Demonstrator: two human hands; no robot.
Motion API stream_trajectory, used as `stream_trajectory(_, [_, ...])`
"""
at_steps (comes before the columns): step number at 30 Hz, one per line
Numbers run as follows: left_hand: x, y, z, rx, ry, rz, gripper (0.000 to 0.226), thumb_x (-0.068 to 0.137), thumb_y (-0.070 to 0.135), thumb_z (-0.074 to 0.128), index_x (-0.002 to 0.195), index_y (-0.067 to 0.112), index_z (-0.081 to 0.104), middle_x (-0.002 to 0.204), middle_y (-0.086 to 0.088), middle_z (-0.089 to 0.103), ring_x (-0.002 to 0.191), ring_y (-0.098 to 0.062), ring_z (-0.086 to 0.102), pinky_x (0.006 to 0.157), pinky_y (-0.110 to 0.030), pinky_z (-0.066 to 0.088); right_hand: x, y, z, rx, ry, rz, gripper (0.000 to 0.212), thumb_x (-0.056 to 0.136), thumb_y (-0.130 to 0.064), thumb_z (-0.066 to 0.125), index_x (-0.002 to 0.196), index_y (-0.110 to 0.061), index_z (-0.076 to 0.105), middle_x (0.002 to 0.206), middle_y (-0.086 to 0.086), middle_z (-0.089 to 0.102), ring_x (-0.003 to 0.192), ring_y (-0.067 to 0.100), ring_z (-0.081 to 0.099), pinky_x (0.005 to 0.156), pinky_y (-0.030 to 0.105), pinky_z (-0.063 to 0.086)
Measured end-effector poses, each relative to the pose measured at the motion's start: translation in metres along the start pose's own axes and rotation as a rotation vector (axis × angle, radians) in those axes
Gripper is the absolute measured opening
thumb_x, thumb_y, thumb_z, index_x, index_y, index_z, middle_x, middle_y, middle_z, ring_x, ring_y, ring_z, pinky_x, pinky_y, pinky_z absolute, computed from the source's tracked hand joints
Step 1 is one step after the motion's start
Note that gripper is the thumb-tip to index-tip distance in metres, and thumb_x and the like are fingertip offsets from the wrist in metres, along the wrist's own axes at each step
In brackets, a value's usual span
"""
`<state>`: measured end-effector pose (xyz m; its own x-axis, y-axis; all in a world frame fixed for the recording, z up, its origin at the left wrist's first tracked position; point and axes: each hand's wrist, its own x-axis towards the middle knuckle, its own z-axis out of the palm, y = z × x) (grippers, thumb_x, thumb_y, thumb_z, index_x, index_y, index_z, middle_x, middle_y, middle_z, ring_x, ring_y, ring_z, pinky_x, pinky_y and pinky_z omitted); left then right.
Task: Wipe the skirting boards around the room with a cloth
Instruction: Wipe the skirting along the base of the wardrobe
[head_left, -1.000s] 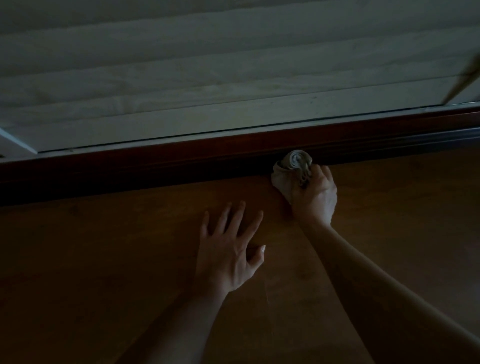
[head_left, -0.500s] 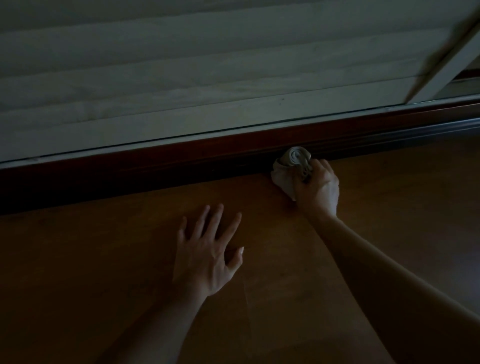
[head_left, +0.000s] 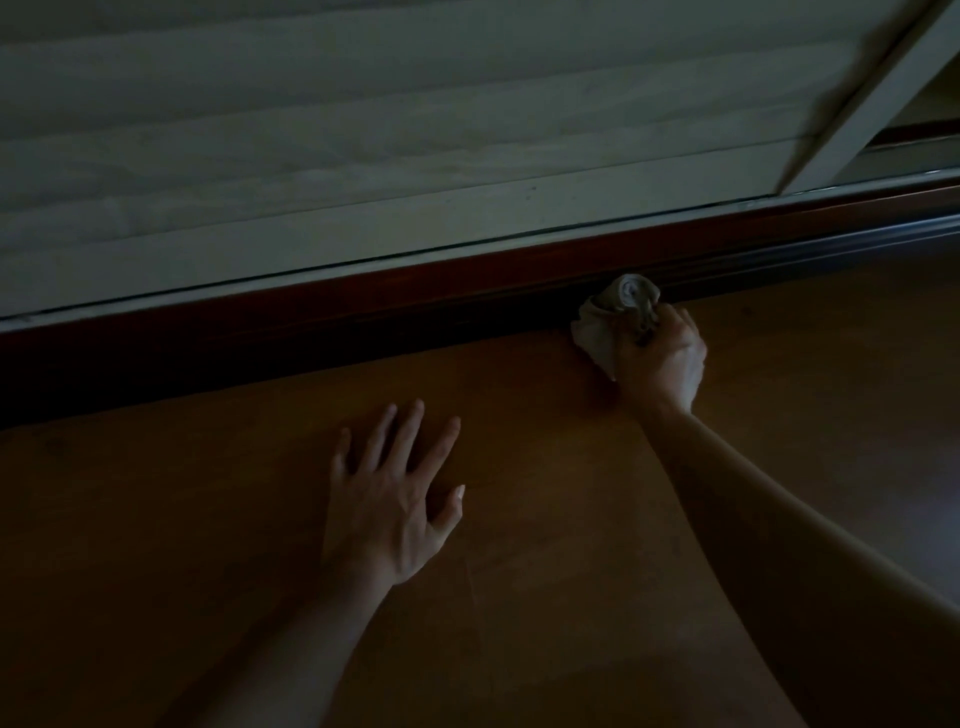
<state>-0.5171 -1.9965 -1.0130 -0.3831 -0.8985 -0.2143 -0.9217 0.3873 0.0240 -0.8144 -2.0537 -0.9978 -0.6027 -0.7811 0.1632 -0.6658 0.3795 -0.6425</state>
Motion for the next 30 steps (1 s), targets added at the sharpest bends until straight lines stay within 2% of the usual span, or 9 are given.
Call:
stream_trajectory(4, [0.0,0.0,-0.001,0.003,-0.01,-0.006,0.069,0.088,0.074,-0.002,0.151,0.05,-0.019,0.168,0.003,-0.014,0.154,-0.023,-0.01,0.12,-0.059,0.004,0.005,0.003,-0.001,-0.004,-0.022,-0.094,0.025,0.091,-0.031,0.061,0.101,-0.008,0.063,0.103,0.008,0.06,0.092,0.025,0.059,0.073,0.031,0.039])
stream_trajectory(11, [-0.001,0.002,-0.004,-0.002,-0.02,-0.002,0.07,0.089,0.073,-0.001,0.154,0.05,-0.012,0.168,0.003,-0.012,0.155,-0.023,-0.009,0.12,-0.058,0.003,0.005,0.005,0.0,-0.001,-0.021,-0.109,0.023,0.09,-0.029,0.064,0.1,-0.009,0.063,0.102,0.006,0.06,0.09,0.021,0.058,0.072,0.032,0.043])
stream_trajectory(13, [-0.001,0.003,-0.005,0.003,-0.026,-0.003,0.07,0.088,0.072,-0.004,0.152,0.049,-0.017,0.168,0.004,-0.016,0.154,-0.023,-0.012,0.12,-0.058,0.002,0.003,0.003,0.0,0.01,-0.017,-0.099,0.024,0.09,-0.031,0.064,0.099,-0.009,0.064,0.101,0.006,0.06,0.09,0.021,0.059,0.071,0.032,0.042])
stream_trajectory(15, [-0.001,0.003,-0.007,0.006,-0.038,-0.006,0.07,0.087,0.072,-0.006,0.151,0.049,-0.021,0.167,0.004,-0.019,0.153,-0.023,-0.015,0.121,-0.059,0.001,-0.002,-0.002,0.0,0.021,-0.001,-0.038,0.029,0.091,-0.035,0.061,0.101,-0.007,0.063,0.103,0.008,0.061,0.093,0.025,0.06,0.072,0.032,0.042])
stream_trajectory(17, [-0.001,0.003,-0.008,0.002,-0.042,-0.008,0.07,0.087,0.072,-0.005,0.151,0.049,-0.02,0.167,0.003,-0.018,0.154,-0.024,-0.014,0.12,-0.059,0.001,-0.014,-0.019,0.006,0.042,-0.07,-0.052,0.047,0.087,-0.05,0.054,0.105,-0.007,0.062,0.105,0.007,0.059,0.095,0.022,0.058,0.076,0.035,0.044])
stream_trajectory(20, [-0.002,0.004,-0.011,-0.003,-0.027,-0.004,0.071,0.087,0.07,0.001,0.155,0.048,-0.008,0.169,0.001,-0.004,0.154,-0.026,-0.003,0.119,-0.061,0.008,-0.045,-0.061,0.026,0.126,-0.135,-0.144,0.064,0.071,-0.065,0.041,0.094,-0.01,0.064,0.092,-0.001,0.054,0.079,0.012,0.05,0.066,0.031,0.039])
stream_trajectory(24, [-0.003,0.002,-0.012,-0.01,-0.014,0.01,0.069,0.09,0.065,0.021,0.156,0.043,0.021,0.166,-0.003,0.021,0.15,-0.028,0.019,0.117,-0.062,0.016,-0.079,-0.099,0.056,0.155,-0.191,-0.189,0.059,0.076,-0.065,0.052,0.094,-0.01,0.063,0.094,0.002,0.058,0.081,0.02,0.058,0.063,0.036,0.046])
stream_trajectory(26, [-0.004,0.001,-0.01,-0.029,0.012,0.023,0.064,0.09,0.062,0.032,0.15,0.038,0.037,0.159,-0.005,0.034,0.145,-0.029,0.03,0.115,-0.063,0.021,-0.089,-0.109,0.066,0.16,-0.21,-0.204,0.065,0.075,-0.069,0.045,0.097,-0.01,0.062,0.095,0.001,0.057,0.082,0.021,0.058,0.065,0.036,0.047])
stream_trajectory(30, [-0.003,0.0,-0.004,-0.064,0.072,0.034,0.058,0.089,0.059,0.039,0.138,0.031,0.05,0.145,-0.004,0.044,0.141,-0.028,0.036,0.113,-0.064,0.025,-0.099,-0.121,0.077,0.143,-0.234,-0.253,0.06,0.077,-0.065,0.047,0.097,-0.011,0.06,0.093,0.0,0.056,0.081,0.02,0.057,0.064,0.036,0.048])
